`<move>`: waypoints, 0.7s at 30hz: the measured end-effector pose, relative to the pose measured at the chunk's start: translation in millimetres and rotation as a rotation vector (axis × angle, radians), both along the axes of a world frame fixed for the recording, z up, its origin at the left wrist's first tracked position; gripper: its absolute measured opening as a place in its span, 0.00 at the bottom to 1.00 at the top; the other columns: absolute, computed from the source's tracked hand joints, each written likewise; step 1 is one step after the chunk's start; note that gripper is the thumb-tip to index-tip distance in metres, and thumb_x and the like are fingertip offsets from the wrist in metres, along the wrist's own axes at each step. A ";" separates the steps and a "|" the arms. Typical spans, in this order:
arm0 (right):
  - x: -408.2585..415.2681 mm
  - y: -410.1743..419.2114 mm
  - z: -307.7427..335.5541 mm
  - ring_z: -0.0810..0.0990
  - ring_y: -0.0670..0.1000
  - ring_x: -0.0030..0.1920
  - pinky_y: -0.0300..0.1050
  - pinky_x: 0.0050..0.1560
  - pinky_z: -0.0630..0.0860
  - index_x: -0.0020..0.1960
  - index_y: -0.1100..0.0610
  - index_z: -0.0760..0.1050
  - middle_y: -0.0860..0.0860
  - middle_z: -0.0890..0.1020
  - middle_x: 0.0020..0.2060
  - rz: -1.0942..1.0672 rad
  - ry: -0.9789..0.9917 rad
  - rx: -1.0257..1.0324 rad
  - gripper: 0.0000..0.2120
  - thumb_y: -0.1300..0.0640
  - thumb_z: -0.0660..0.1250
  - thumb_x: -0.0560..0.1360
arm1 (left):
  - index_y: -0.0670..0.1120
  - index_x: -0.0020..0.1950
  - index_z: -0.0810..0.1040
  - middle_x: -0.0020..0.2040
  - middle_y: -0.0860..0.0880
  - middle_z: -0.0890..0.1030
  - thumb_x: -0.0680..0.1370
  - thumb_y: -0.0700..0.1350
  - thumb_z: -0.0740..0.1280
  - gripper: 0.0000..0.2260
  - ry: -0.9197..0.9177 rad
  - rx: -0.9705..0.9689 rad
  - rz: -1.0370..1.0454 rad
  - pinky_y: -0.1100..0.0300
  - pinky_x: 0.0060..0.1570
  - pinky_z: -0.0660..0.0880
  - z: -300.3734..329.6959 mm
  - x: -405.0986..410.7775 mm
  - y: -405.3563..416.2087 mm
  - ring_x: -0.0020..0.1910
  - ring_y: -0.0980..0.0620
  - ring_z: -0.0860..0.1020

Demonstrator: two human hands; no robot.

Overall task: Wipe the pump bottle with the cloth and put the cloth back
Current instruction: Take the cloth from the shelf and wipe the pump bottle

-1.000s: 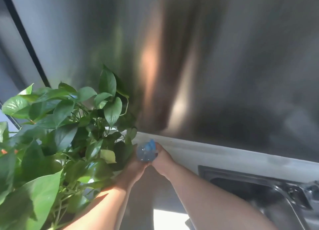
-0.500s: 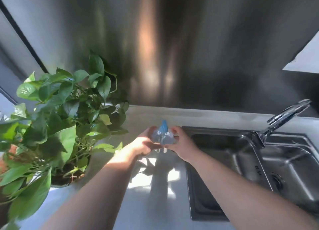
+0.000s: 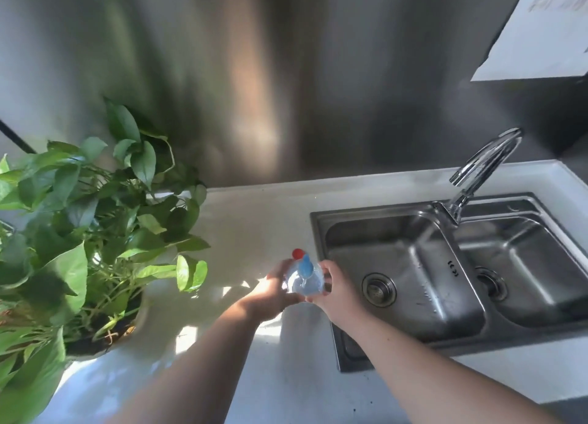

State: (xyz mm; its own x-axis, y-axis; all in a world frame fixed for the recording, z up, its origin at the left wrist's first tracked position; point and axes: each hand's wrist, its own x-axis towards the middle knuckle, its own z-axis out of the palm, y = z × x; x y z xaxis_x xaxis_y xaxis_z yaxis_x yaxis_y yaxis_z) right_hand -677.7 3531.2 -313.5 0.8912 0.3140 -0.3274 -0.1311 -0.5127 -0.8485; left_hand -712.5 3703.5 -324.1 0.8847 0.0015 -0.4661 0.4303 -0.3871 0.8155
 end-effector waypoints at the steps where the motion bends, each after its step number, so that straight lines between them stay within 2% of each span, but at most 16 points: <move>1: -1.3 -2.8 -2.5 0.76 0.48 0.54 0.29 0.46 0.72 0.65 0.55 0.70 0.49 0.76 0.55 -0.003 0.014 0.002 0.28 0.66 0.76 0.68 | 0.54 0.72 0.63 0.71 0.48 0.71 0.68 0.43 0.74 0.35 0.004 -0.005 0.004 0.47 0.68 0.72 -3.5 -1.2 -3.1 0.69 0.49 0.71; 3: -2.7 -7.7 -5.9 0.75 0.47 0.55 0.31 0.51 0.72 0.67 0.56 0.69 0.47 0.74 0.54 -0.001 0.047 0.008 0.30 0.67 0.75 0.68 | 0.51 0.72 0.63 0.69 0.47 0.71 0.70 0.39 0.74 0.33 0.012 0.000 0.018 0.50 0.67 0.73 -9.1 -4.6 -9.8 0.66 0.49 0.73; 7: -5.2 -11.1 -12.8 0.75 0.50 0.60 0.44 0.64 0.75 0.68 0.56 0.68 0.48 0.73 0.57 0.013 0.073 -0.010 0.32 0.68 0.76 0.67 | 0.42 0.74 0.58 0.66 0.47 0.71 0.74 0.35 0.72 0.33 0.015 0.009 -0.001 0.63 0.61 0.75 -18.2 -11.5 -18.9 0.62 0.51 0.74; 9: -7.2 -11.4 -17.3 0.75 0.51 0.61 0.48 0.66 0.75 0.65 0.52 0.69 0.49 0.73 0.58 0.004 0.087 0.009 0.31 0.68 0.76 0.67 | 0.45 0.75 0.57 0.67 0.47 0.71 0.74 0.37 0.72 0.35 0.034 0.022 0.005 0.58 0.63 0.76 -21.2 -12.8 -20.1 0.60 0.52 0.75; 13: -8.5 -11.2 -26.0 0.75 0.51 0.61 0.49 0.66 0.75 0.59 0.47 0.67 0.47 0.73 0.56 -0.014 0.101 0.026 0.30 0.69 0.76 0.67 | 0.48 0.76 0.54 0.68 0.48 0.71 0.75 0.39 0.71 0.36 0.090 0.030 -0.011 0.53 0.65 0.74 -19.3 -14.0 -22.7 0.61 0.48 0.77; 16: -9.0 -11.2 -30.8 0.75 0.51 0.62 0.48 0.66 0.75 0.60 0.45 0.67 0.49 0.73 0.59 0.000 0.117 0.019 0.31 0.68 0.76 0.67 | 0.55 0.76 0.52 0.65 0.50 0.75 0.72 0.48 0.72 0.39 0.143 0.050 -0.009 0.46 0.63 0.75 -28.6 -16.4 -18.3 0.61 0.46 0.79; 19: -10.7 -11.2 -33.3 0.75 0.51 0.64 0.47 0.65 0.75 0.59 0.44 0.68 0.49 0.74 0.60 -0.005 0.129 0.014 0.31 0.67 0.77 0.67 | 0.59 0.76 0.53 0.69 0.50 0.75 0.67 0.57 0.73 0.42 0.206 0.065 0.000 0.50 0.66 0.74 -38.5 -18.6 -16.5 0.64 0.48 0.77; 21: -12.4 -11.1 -36.3 0.74 0.51 0.64 0.49 0.66 0.76 0.60 0.43 0.68 0.49 0.74 0.61 -0.003 0.117 0.004 0.31 0.64 0.78 0.66 | 0.55 0.76 0.56 0.70 0.51 0.73 0.71 0.55 0.72 0.38 0.225 0.088 0.002 0.55 0.67 0.72 -33.8 -19.4 -21.9 0.66 0.50 0.75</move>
State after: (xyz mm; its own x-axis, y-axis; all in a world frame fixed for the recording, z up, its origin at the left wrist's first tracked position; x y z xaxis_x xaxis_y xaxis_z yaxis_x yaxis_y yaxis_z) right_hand -690.1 3520.1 -349.8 0.8478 0.3129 -0.4283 -0.2312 -0.5087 -0.8293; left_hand -731.9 3681.6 -358.0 0.7588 0.0525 -0.6492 0.5978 -0.4519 0.6622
